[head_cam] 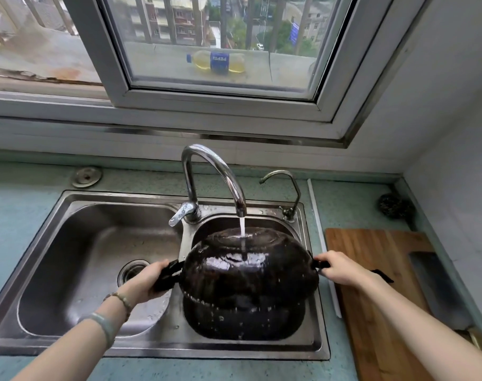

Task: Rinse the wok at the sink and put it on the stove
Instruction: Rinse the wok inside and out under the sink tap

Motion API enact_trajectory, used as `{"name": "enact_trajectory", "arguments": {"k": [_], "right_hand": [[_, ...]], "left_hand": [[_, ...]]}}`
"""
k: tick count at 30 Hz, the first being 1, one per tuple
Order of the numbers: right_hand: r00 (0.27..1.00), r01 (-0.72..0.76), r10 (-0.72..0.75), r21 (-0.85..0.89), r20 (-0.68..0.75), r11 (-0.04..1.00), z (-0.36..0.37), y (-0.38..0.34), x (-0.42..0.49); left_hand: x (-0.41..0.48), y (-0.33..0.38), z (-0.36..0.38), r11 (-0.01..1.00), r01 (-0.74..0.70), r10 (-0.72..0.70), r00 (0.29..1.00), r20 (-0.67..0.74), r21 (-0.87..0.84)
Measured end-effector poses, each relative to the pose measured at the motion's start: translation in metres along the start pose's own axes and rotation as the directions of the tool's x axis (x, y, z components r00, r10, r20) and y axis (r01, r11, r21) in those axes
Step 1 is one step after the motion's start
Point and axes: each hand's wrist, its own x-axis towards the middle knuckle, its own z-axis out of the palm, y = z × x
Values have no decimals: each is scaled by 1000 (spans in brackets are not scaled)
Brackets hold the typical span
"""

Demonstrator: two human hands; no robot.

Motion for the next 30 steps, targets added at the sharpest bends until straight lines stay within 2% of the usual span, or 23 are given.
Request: {"name": "enact_trajectory", "arguments": {"k": [3,6,9,11,15,20,23,30], "right_hand": [[999,-48,48,2,-5,999,-2,-3,5],[995,-102,102,-4,17,995,-5,-5,11],[993,-116,116,-23,31,993,-13,-10,18],[990,-138,139,-8,18,990,-17,-15,21],[985,-173,173,13,-17,985,-16,-21,27],[989,-144,144,12,-15,989,-17,-29,28],[984,-180,180,15,-8,984,-21,-33,28],[966,-254,257,-96,12,962,-25,-35,29]], "left_hand": [[0,11,-2,992,109,-106,993,-46,63],[2,18,0,989,142,-138,989,-60,52],[6,29,2,999,35,-35,999,-31,-21],[7,37,1,1000,-25,26,1000,10,-11],[6,50,-1,981,191,-189,979,80,-13],[0,58,-5,974,227,-222,967,121,-24],[0,55,-5,973,231,-226,965,133,-26],[-11,42,2,962,274,-270,950,153,-4]]}}
